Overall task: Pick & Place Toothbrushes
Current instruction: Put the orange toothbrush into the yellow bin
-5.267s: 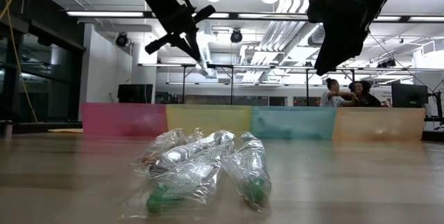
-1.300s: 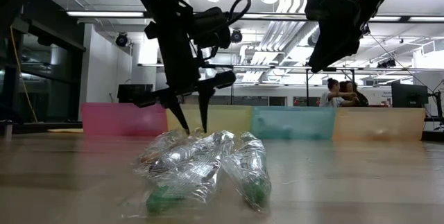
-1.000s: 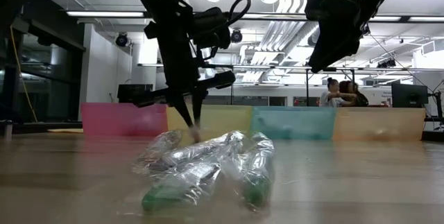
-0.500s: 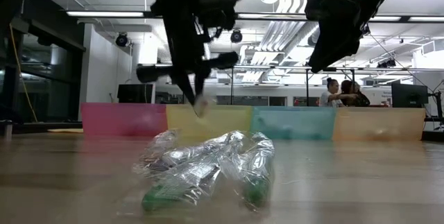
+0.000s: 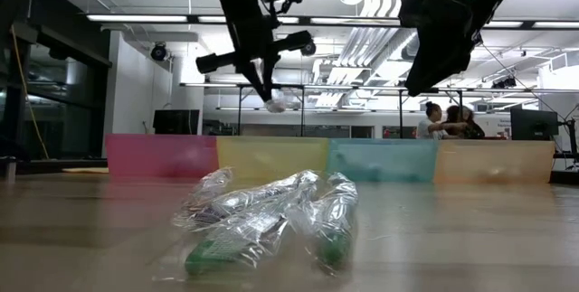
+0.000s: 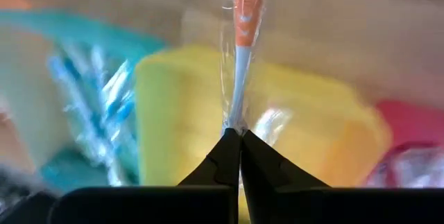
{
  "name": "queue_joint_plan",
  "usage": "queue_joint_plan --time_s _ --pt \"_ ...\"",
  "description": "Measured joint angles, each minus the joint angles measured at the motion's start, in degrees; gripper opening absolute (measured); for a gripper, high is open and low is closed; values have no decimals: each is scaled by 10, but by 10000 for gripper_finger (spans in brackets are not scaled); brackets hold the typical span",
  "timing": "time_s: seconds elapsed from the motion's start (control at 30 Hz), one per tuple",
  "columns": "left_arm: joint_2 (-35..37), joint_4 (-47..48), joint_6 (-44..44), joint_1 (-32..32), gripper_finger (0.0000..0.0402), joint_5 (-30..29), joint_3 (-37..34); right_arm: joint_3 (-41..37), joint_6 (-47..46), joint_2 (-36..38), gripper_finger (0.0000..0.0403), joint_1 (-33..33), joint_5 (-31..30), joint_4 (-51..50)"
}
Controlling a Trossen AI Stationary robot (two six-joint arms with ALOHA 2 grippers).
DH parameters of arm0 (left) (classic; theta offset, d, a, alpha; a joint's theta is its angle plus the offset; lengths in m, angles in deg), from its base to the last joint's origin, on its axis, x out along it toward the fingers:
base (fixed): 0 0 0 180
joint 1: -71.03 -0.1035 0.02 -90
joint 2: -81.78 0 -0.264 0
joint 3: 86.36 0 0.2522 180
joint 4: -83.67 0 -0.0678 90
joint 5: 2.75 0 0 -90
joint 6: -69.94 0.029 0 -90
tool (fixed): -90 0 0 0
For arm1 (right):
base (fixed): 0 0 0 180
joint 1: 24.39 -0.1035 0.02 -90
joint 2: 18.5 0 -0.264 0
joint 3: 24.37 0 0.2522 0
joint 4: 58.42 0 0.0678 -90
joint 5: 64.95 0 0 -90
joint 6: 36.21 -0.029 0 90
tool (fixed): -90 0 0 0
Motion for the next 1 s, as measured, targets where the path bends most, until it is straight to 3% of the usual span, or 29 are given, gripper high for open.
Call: queue_joint_plan --time_s 0.27,0.7,1.0 --pt "0 -26 29 -62 0 -40 1 0 0 0 188 0 0 0" --pt "0 -120 48 -178 0 -7 0 0 -3 0 188 0 0 2" --pt "-21 -135 79 -212 0 -7 0 0 -7 0 188 0 0 3"
